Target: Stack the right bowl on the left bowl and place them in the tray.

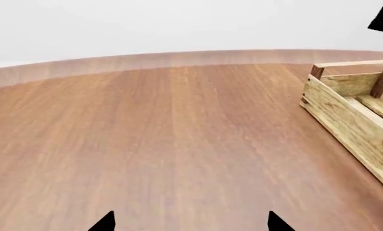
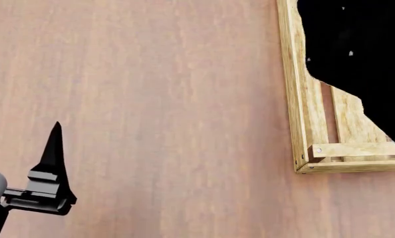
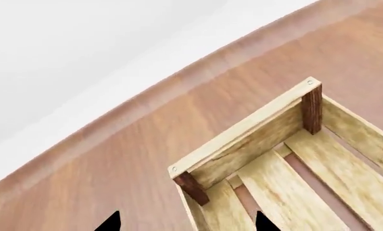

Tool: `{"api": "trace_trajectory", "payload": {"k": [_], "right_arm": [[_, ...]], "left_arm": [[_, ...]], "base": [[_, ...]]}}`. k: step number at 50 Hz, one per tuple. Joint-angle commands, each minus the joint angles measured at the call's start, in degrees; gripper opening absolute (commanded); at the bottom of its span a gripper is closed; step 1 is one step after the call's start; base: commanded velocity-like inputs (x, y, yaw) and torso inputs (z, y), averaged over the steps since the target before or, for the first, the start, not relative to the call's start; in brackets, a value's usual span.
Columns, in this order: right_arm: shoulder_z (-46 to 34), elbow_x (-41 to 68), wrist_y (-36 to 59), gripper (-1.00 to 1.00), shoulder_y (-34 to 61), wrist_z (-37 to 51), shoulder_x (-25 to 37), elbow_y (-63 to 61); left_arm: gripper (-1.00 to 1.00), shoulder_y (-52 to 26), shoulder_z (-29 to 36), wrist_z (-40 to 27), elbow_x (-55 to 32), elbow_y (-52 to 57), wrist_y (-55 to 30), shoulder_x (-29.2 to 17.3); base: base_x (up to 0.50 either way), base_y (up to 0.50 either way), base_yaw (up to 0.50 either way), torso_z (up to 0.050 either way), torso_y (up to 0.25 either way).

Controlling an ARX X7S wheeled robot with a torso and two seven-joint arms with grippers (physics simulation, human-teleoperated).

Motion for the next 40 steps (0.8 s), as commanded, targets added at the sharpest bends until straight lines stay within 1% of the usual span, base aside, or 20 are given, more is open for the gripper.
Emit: {"api": "trace_trajectory", "payload": {"k": [1,2,4,6,9,10,13,14,15,18,19,20,21,22,23,26,32,33,36,40], "right_arm": [[-2.76,-20.31,-37.15,1.0,5.91,5.68,6.68,-45.03],[-0.11,-27.38,-37.14,1.0,4.44,10.38,8.68,-45.99],[5.92,-44.57,-37.1,1.0,-0.27,26.85,13.56,-49.79],[7.71,-61.76,-37.02,1.0,-2.17,34.27,15.1,-51.38],[9.67,-72.37,-36.74,1.0,-6.09,40.64,16.37,-53.24],[9.88,-77.58,-36.77,1.0,-6.99,44.78,16.58,-52.7],[11.06,-85.64,-36.25,1.0,-8.8,50.36,17.96,-54.47],[11.19,-91.52,-36.2,1.0,-9.47,54.85,18.75,-55.26],[11.54,-93.26,-35.95,1.0,-9.94,56.21,19.16,-55.85],[12.02,-104.6,-34.27,1.0,-11.25,64.6,20.97,-59.17],[12.21,-105.96,-34.03,1.0,-11.65,65.55,21.31,-59.8],[12.88,-111.56,-32.49,1.0,-12.83,70.24,21.85,-60.25],[12.86,-111.95,-32.83,1.0,-13.69,69.99,21.89,-60.6],[13.23,-116.23,-30.79,1.0,-14.84,73.59,21.93,-60.7],[13.39,-117.92,-29.76,1.0,-15.24,74.88,21.9,-61.02],[13.19,-116.07,-31.8,1.0,-17.06,72.2,22.08,-61.59],[14.73,-123.23,-26.77,1.0,-20.05,78.22,23.2,-65.24],[18.45,-126.1,-22.11,1.0,-22.67,78.99,24.66,-66.92],[22.92,-129.07,-17.55,1.0,-26.87,78.87,26.13,-68.94],[24.87,-129.7,-15.83,1.0,-29.04,78.25,26.45,-69.04]], "left_arm": [[1.0,-0.79,0.37,-0.99,0.57,0.14,-0.76,-0.13],[1.0,-0.84,0.37,-1.04,0.59,0.12,-0.79,-0.15],[1.0,-1.01,0.21,-1.18,0.52,0.14,-0.89,-0.18],[1.0,-1.18,0.34,-1.29,0.6,0.1,-1.02,-0.18],[1.0,-1.53,0.47,-1.58,0.47,0.59,-1.47,-0.14],[1.0,-1.69,0.51,-1.69,0.41,0.82,-1.71,-0.19],[1.0,-1.92,0.57,-1.78,0.4,1.05,-1.88,-0.3],[1.0,-1.89,0.48,-1.78,0.43,1.05,-1.73,-0.35],[1.0,-1.86,0.42,-1.78,0.4,1.05,-1.65,-0.35],[1.0,-1.88,0.55,-1.89,0.71,0.97,-1.49,-0.42],[1.0,-1.86,0.6,-1.96,0.78,1.02,-1.48,-0.43],[1.0,-1.79,0.65,-1.98,0.82,1.19,-1.4,-0.45],[1.0,-1.8,0.7,-1.99,0.88,1.2,-1.37,-0.48],[1.0,-1.86,0.82,-1.94,1.03,1.08,-1.25,-0.49],[1.0,-1.89,0.89,-1.9,1.07,0.98,-1.18,-0.48],[1.0,-1.81,1.06,-1.85,1.32,0.6,-0.82,-0.44],[1.0,-1.71,1.2,-1.98,1.58,0.55,-0.54,-0.53],[1.0,-1.66,1.41,-2.02,1.84,0.51,-0.42,-0.53],[1.0,-1.71,1.44,-2.05,1.76,0.7,-0.52,-0.64],[1.0,-1.98,1.46,-2.14,1.65,0.92,-0.76,-0.75]], "base": [[0.0,0.0,0.0,0.0,0.0],[0.0,0.0,0.0,0.0,0.0],[0.0,0.0,0.0,0.0,0.0],[0.0,0.0,0.0,0.0,0.0],[0.0,0.0,0.0,0.0,0.0],[0.0,0.0,0.0,0.0,0.0],[0.0,0.0,0.0,0.0,0.0],[0.0,0.0,0.0,0.0,0.0],[0.0,0.0,0.0,0.0,0.0],[0.0,0.0,0.0,0.0,0.0],[0.0,0.0,0.0,0.0,0.0],[0.0,0.0,0.0,0.0,0.0],[0.0,0.0,0.0,0.0,0.0],[0.0,0.0,0.0,0.0,0.0],[0.0,0.0,0.0,0.0,0.0],[0.0,0.0,0.0,0.0,0.0],[0.0,0.0,0.0,0.0,0.0],[0.0,0.0,0.0,0.0,0.0],[0.0,0.0,0.0,0.0,0.0],[0.0,0.0,0.0,0.0,0.0]]}}
